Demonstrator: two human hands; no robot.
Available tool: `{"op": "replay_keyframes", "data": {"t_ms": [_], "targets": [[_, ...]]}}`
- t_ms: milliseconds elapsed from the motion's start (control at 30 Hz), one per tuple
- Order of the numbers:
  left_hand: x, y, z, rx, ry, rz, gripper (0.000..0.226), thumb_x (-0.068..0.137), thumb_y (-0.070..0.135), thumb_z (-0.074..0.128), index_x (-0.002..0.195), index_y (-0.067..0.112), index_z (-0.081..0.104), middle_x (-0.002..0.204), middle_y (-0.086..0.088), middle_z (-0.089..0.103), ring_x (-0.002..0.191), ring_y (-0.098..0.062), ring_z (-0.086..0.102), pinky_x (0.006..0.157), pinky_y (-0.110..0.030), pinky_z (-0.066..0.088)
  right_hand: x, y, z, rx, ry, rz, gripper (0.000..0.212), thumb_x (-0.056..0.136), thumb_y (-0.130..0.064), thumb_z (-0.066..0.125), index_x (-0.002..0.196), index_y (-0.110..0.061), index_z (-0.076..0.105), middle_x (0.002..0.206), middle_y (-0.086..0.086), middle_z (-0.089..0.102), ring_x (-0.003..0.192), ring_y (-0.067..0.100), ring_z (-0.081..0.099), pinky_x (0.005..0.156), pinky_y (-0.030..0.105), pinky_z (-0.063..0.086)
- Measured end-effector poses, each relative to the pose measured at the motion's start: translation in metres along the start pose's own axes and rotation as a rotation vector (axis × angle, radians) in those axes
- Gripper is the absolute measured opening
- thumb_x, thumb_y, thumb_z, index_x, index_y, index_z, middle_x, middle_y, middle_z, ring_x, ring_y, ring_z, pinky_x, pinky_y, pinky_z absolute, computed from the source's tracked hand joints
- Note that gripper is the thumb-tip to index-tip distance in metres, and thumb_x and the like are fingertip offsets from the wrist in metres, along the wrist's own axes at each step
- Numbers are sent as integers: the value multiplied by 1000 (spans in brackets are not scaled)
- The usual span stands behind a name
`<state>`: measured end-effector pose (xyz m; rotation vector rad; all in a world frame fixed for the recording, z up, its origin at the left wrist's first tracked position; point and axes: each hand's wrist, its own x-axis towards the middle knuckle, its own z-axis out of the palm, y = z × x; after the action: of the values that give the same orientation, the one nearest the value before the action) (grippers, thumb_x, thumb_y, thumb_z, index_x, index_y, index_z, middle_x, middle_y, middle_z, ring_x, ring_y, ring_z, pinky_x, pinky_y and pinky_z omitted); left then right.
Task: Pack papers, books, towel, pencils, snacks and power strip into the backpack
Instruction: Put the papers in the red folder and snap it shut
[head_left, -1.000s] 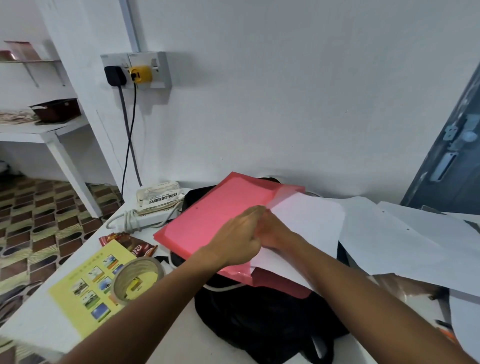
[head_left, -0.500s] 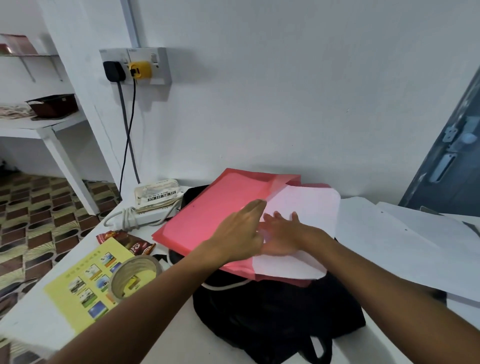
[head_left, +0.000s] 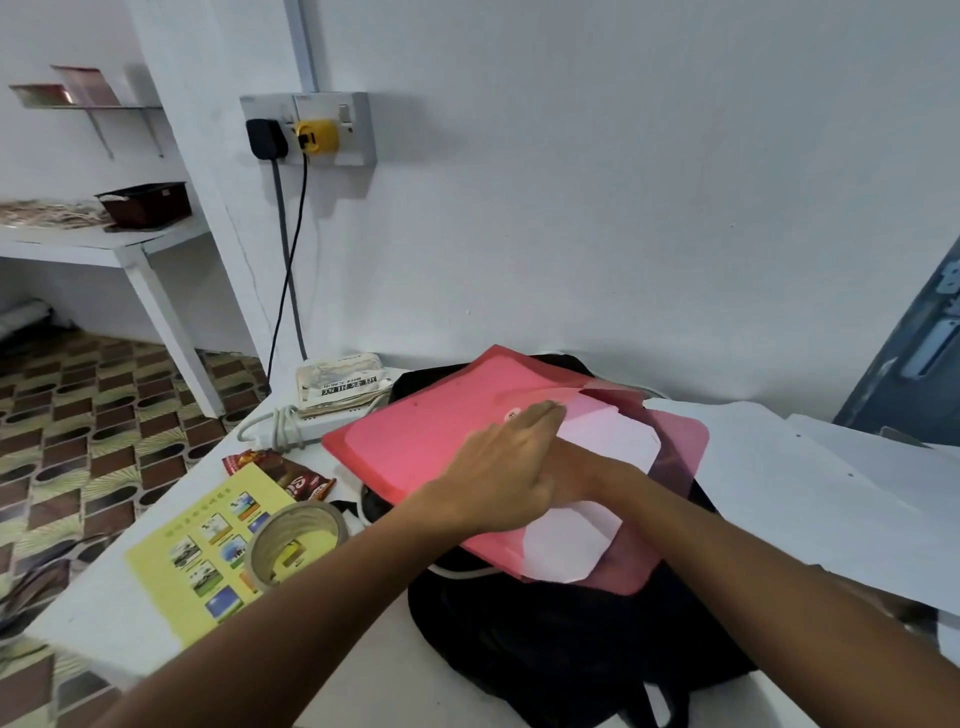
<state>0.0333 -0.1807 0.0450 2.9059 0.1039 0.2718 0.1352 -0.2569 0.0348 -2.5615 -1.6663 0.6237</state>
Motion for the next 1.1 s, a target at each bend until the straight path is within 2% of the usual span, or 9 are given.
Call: {"op": "replay_keyframes", "data": {"t_ms": [100,233,333,433,733,833,933,1000,1100], "targets": [[0,-3,-2,35,-4,1,71,83,7,47,149,8,23,157,-5,23,127,-31,45,92,-40,44,3,17,4,33,100,-80,72,79,-52,28,129,-5,47,137,18,47,123,33,47,101,46,39],[-1,-7,-7,-8,2,11,74,82,8,49,151,9,22,158,-5,21,136,-26,37,100,-35,37,6,40,14,-163,40,114,99,63,-85,17,148,-34,18,159,6,8,144,38,9,110,62,12],[0,-9,-13,-75,49,-2,76,75,18,41,149,8,27,156,-7,27,139,-23,33,106,-33,34,6,35,20,-22,-42,109,86,73,-85,27,147,-42,20,160,5,10,147,34,2,111,63,1],[2,-14,-19,-104,78,-14,78,72,21,38,148,10,29,155,-5,30,138,-21,34,107,-31,34,9,26,19,79,-40,35,75,79,-81,30,144,-47,18,158,2,22,146,33,9,111,64,6],[-1,-21,-25,-199,68,-15,75,73,28,43,146,12,36,152,-1,37,136,-16,38,105,-21,28,29,17,14,101,-32,21,84,70,-82,27,140,-37,38,151,-2,36,143,28,20,111,60,13],[-4,-22,-27,-210,78,-13,75,73,28,45,145,11,37,152,-1,37,137,-15,37,107,-20,26,36,21,14,159,-68,-29,74,73,-77,35,136,-38,42,146,-3,43,136,21,35,111,48,27],[-6,-25,-31,-202,93,-25,76,71,25,43,146,12,36,152,0,37,137,-15,36,106,-20,26,43,28,12,109,-22,-3,59,78,-67,43,121,-31,56,129,1,54,123,23,48,99,41,41],[-7,-26,-34,-210,104,-22,78,68,22,43,145,13,37,151,1,39,136,-15,37,107,-23,29,47,34,8,-75,154,81,58,80,-64,40,114,-19,56,126,7,49,122,31,46,93,43,43],[-7,-28,-38,-223,123,-23,79,67,20,45,145,15,38,148,1,43,132,-16,42,105,-29,35,45,38,-1,-227,267,230,73,85,-66,38,135,-13,44,153,13,19,139,36,19,104,48,30]]}}
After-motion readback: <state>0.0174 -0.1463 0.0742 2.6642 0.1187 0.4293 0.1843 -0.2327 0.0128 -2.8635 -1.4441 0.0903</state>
